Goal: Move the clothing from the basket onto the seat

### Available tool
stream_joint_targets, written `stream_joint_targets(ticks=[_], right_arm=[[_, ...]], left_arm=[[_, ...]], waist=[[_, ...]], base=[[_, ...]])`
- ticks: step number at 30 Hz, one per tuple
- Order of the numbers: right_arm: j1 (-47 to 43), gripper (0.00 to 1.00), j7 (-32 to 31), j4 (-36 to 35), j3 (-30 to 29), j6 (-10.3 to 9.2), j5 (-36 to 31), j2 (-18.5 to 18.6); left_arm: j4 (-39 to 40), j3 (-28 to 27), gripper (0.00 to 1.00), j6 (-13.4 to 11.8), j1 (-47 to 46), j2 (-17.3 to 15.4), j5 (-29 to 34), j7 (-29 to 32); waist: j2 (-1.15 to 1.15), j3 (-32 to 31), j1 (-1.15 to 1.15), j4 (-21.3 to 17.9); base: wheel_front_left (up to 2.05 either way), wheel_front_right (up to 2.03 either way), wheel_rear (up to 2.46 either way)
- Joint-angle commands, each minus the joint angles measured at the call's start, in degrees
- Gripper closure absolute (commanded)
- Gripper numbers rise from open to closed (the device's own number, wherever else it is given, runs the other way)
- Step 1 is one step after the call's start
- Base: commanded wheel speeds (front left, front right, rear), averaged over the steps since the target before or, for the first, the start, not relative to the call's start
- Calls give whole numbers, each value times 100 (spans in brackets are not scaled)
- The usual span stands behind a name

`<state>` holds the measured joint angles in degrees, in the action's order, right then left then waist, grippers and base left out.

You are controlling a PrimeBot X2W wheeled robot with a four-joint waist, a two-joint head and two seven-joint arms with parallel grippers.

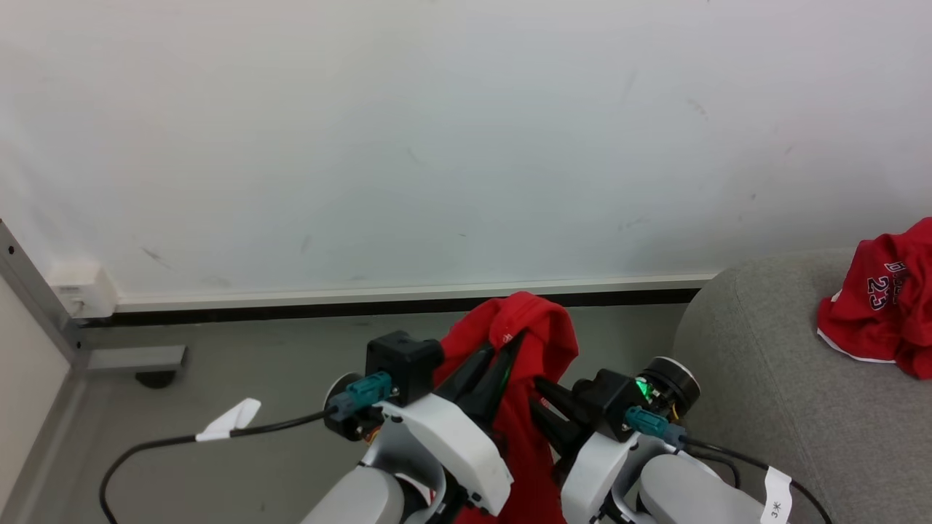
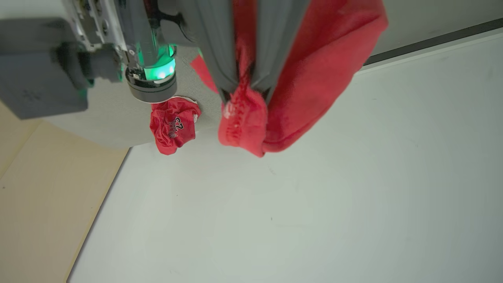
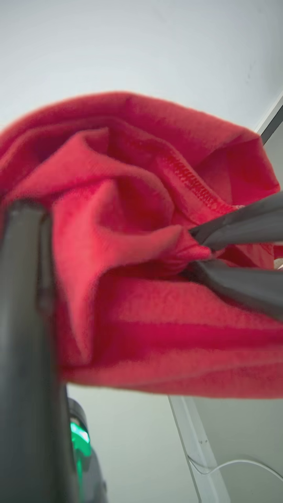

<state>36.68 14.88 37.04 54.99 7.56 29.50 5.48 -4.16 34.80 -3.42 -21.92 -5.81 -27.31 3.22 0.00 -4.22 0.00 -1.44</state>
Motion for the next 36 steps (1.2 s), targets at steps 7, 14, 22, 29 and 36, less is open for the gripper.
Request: stream_joint_targets(ticks=[7,14,22,29,36], right_arm=[[-196,100,31,-193,-409,-15,63,188],[-295,100,26,-406,-885,-15,-29,384],[-366,100,26,-621,-1414,-15,-201,600],[-393,100,27,-798,-1652,-15,-343,755],[-378,100,26,-980,-1814,-15,-427,899]], left_arm=[[-112,-4,1,-49,3,-92,5,-72],[-201,94,0,-26,60,-152,56,-77],[-300,136,0,-17,97,-220,97,-192],[-327,119,0,-39,76,-248,70,-277],[-345,139,0,-36,34,-231,60,-331]], waist=[[0,15,0,-63],[0,41,0,-112],[0,109,0,-284],[0,206,0,-699],[0,338,0,-1289]], base=[[0,0,0],[0,0,0],[0,0,0],[0,0,0],[0,0,0]])
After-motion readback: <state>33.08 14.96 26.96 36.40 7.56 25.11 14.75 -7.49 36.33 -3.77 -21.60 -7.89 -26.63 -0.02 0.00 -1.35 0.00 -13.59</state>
